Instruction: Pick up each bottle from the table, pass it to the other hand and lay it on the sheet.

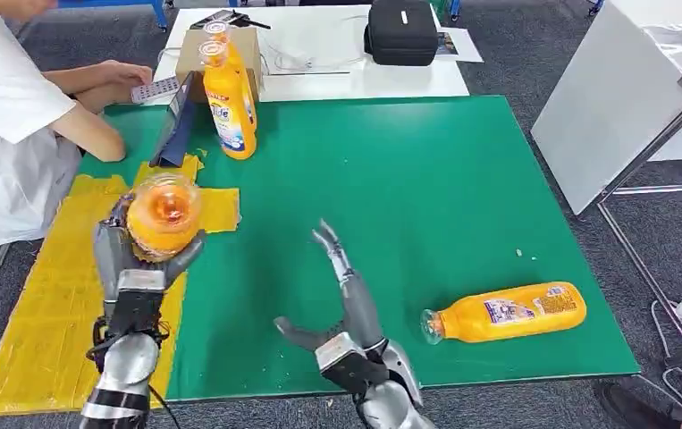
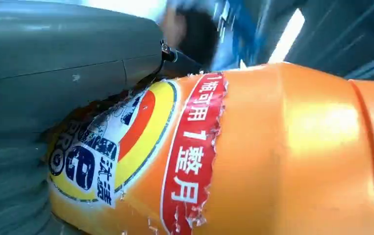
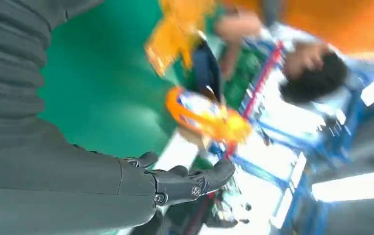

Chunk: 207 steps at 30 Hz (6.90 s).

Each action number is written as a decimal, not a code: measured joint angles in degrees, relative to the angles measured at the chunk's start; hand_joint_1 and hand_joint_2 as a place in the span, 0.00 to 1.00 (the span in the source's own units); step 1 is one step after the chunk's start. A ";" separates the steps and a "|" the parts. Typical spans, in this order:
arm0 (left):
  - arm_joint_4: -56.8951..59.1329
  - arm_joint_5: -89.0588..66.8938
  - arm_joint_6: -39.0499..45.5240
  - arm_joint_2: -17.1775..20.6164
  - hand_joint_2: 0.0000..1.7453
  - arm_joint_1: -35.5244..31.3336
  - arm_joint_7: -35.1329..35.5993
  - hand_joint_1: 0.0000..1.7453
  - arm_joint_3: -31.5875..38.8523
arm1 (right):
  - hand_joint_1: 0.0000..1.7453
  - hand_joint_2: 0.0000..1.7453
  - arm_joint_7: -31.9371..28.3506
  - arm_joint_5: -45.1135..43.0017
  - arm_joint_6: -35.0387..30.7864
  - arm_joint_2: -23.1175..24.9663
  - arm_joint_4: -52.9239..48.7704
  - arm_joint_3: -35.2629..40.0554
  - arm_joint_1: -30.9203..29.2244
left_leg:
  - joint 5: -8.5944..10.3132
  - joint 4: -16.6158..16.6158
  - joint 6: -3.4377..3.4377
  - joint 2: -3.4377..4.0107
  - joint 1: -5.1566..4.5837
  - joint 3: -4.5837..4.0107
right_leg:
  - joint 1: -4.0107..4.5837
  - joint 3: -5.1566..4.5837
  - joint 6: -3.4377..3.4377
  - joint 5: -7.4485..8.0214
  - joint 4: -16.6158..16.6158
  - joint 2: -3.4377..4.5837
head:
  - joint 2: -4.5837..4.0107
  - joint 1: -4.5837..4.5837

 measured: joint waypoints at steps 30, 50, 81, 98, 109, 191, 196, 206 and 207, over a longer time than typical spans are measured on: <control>50.97 -36.06 -1.30 15.35 1.00 -16.66 17.01 0.00 -3.45 | 0.00 1.00 -1.03 -2.58 -2.06 -8.53 -18.11 -7.65 1.80 | -0.12 -0.05 -0.19 0.16 0.03 0.65 | 0.01 0.54 -0.10 0.02 0.05 0.26 | 0.00 0.00; 45.08 -14.00 -9.74 14.82 0.00 -11.29 0.99 0.00 -1.62 | 0.00 1.00 1.20 0.48 1.00 -8.72 -15.20 -7.54 0.34 | -0.07 -0.05 -0.18 0.02 0.02 0.62 | -0.02 0.59 -0.09 -0.05 0.05 0.17 | 0.00 0.00; 5.50 12.74 -18.02 3.32 1.00 7.20 -7.42 0.00 1.14 | 0.00 1.00 12.87 23.25 10.56 -27.59 -9.61 -8.66 -1.73 | -0.14 0.00 -0.07 -0.08 -0.08 0.21 | -0.06 0.30 0.00 -0.02 -0.01 0.06 | 0.00 -0.02; 3.27 14.53 -21.56 0.88 1.00 6.89 -6.57 0.00 -0.98 | 0.00 1.00 11.12 15.45 24.46 -46.80 -9.08 -17.64 -1.62 | -0.21 0.03 0.08 -0.17 -0.24 0.20 | -0.21 0.23 0.07 0.01 -0.02 0.00 | 0.00 -0.05; 5.04 16.52 -21.71 0.86 1.00 3.12 -6.66 0.00 -3.19 | 0.00 1.00 3.34 4.50 31.65 -57.55 -13.10 -25.55 7.40 | -0.24 0.03 0.18 -0.21 -0.25 0.14 | -0.22 0.24 0.24 -0.09 -0.02 -0.03 | 0.00 -0.05; 9.39 23.78 -25.70 0.29 1.00 -1.08 -8.30 0.00 -5.57 | 1.00 1.00 16.26 30.63 19.24 -50.48 23.46 1.09 -17.96 | -0.19 0.02 0.33 -0.20 -0.32 0.32 | -0.30 0.48 0.33 -0.05 -0.01 -0.09 | 0.00 -0.05; 6.09 21.07 -28.47 -0.02 1.00 1.23 -5.32 0.00 -6.60 | 1.00 1.00 22.60 33.85 1.01 -40.29 23.15 -4.51 -14.31 | -0.20 0.01 0.31 0.07 -0.26 0.38 | -0.23 0.45 0.32 -0.03 0.00 0.08 | 0.00 -0.02; 1.85 23.60 -33.23 -0.52 1.00 4.00 -1.87 0.00 -10.27 | 1.00 1.00 16.31 27.17 -11.58 -19.29 7.37 -19.88 -5.09 | -0.21 0.00 0.20 -0.14 -0.09 0.20 | -0.07 0.32 0.19 -0.15 0.04 -0.08 | 0.00 -0.02; 1.85 24.13 -33.80 -0.52 1.00 4.00 -1.45 0.00 -10.56 | 1.00 1.00 15.36 26.00 -12.09 -17.74 5.69 -20.59 -4.34 | -0.21 0.00 0.20 -0.15 -0.09 0.20 | -0.08 0.31 0.17 -0.17 0.03 -0.09 | 0.00 -0.02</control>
